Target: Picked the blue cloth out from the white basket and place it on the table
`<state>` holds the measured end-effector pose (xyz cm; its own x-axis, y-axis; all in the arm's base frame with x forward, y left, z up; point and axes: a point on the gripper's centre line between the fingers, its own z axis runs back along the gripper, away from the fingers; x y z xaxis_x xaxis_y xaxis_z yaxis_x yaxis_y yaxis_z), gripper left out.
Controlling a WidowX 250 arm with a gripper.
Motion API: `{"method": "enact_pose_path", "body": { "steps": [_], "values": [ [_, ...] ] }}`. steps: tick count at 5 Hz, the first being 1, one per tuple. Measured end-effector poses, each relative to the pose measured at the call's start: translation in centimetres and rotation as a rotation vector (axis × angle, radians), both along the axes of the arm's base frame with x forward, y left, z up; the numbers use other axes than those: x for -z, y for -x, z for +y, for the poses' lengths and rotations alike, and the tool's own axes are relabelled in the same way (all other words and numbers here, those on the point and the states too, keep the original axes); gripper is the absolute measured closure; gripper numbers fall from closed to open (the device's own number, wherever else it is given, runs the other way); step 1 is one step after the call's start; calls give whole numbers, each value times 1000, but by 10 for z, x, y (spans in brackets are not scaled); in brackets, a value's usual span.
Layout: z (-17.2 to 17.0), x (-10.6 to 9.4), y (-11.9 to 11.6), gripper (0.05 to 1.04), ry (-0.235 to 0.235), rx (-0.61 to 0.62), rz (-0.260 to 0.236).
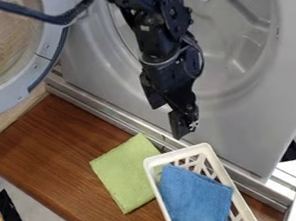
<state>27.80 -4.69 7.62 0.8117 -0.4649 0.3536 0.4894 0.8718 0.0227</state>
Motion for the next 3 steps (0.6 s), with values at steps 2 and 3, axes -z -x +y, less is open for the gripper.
{"method": "enact_pose_path", "body": {
  "steps": [2, 3],
  "values": [
    [-4, 7, 3, 83, -11, 18, 28],
    [-11, 15, -1, 83, 9, 58, 31]
  ]
}}
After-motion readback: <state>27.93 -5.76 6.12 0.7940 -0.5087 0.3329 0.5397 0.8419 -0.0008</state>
